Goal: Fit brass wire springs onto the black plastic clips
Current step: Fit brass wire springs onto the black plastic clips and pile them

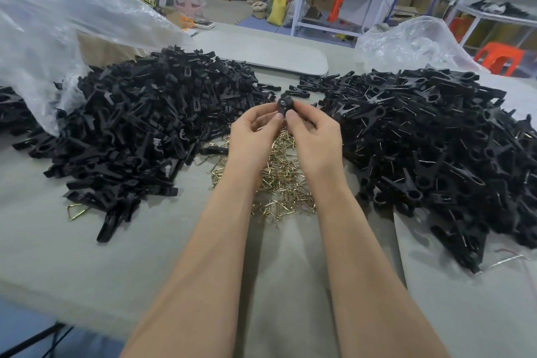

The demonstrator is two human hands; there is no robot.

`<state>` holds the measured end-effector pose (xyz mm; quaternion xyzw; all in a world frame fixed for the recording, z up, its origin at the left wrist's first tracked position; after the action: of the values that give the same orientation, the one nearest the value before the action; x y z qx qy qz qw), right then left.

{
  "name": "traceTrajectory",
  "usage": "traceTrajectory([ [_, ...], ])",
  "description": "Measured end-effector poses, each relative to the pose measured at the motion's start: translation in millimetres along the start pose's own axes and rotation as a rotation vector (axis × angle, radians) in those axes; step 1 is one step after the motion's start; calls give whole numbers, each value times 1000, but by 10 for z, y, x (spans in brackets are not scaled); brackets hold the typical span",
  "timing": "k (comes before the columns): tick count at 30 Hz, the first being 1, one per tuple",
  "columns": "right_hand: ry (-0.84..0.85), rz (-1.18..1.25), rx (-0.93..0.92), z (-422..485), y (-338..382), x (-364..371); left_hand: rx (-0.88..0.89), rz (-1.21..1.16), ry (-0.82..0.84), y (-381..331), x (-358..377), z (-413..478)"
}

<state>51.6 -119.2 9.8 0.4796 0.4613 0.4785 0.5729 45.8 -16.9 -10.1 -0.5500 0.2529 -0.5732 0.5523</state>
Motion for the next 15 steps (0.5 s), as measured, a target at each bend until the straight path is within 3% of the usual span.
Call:
traceTrajectory([
  [6,-102,10,7,-25,-31,-90,-27,12,2,-5,5,-12],
  [15,-84,-27,3,-17,-37,-90,1,73,-10,-49,-19,-17],
])
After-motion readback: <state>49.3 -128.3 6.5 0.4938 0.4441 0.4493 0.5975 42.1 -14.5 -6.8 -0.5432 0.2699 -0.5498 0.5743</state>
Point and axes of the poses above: each hand's wrist, its own z-axis towards the middle knuckle, its own x-axis out of the palm, y = z × x, the point moved 4 cm from there along z, towards the middle knuckle, and after that the axes turned 11 degrees about x, right-handed, at the moved point
